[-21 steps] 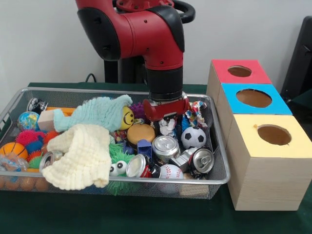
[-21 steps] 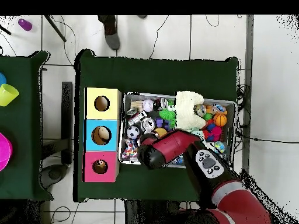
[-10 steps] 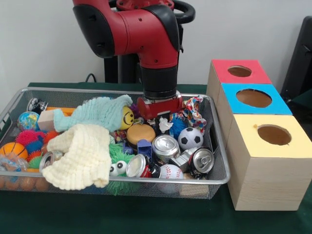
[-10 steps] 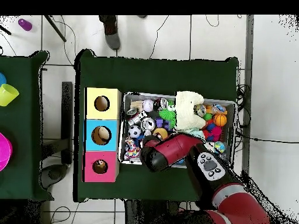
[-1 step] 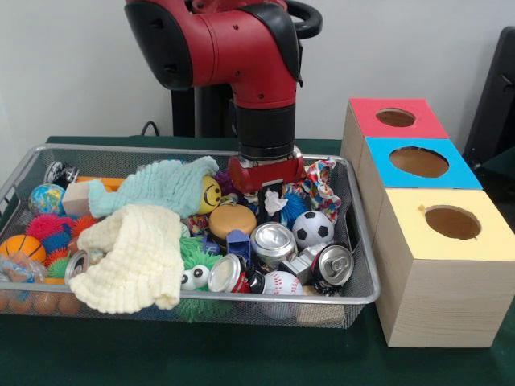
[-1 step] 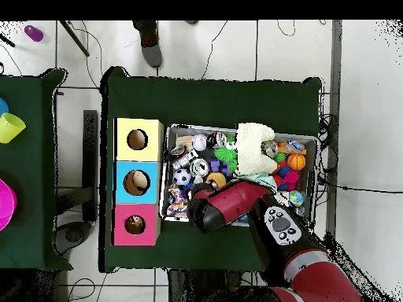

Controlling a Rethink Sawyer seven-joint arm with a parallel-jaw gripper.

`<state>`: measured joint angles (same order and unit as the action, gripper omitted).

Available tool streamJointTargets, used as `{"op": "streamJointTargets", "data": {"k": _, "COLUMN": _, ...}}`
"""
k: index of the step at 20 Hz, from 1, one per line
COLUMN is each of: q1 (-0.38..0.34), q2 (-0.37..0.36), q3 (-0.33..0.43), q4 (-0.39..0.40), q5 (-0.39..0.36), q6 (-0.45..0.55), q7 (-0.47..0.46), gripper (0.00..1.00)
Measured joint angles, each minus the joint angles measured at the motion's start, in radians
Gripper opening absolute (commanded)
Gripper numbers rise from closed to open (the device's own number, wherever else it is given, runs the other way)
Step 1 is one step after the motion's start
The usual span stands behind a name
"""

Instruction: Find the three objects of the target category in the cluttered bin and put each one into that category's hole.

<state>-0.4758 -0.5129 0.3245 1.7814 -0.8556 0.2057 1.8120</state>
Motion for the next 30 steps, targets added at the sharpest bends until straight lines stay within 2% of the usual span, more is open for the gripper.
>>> {"op": "streamJointTargets", "data": {"k": 4, "q1": 0.000, "q2": -0.032, "q3": 0.000, "q4": 0.029, "q5": 0.021, "q6": 0.000, "q7": 0.000, "gripper": 0.00}}
{"op": "streamJointTargets", "data": {"k": 10, "q1": 0.000, "q2": -0.131, "q3": 0.000, "q4": 0.114, "q5": 0.077, "q6": 0.026, "q7": 0.000, "gripper": 0.00}}
{"op": "streamJointTargets", "data": {"k": 16, "q1": 0.000, "q2": -0.185, "q3": 0.000, "q4": 0.157, "q5": 0.089, "q6": 0.052, "q7": 0.000, "gripper": 0.00}}
{"op": "streamJointTargets", "data": {"k": 27, "q1": -0.003, "q2": -0.193, "q3": 0.000, "q4": 0.167, "q5": 0.091, "q6": 0.060, "q7": 0.000, "gripper": 0.00}}
{"op": "streamJointTargets", "data": {"k": 30, "q1": -0.028, "q2": -0.184, "q3": 0.012, "q4": 0.166, "q5": 0.102, "q6": 0.080, "q7": 0.000, "gripper": 0.00}}
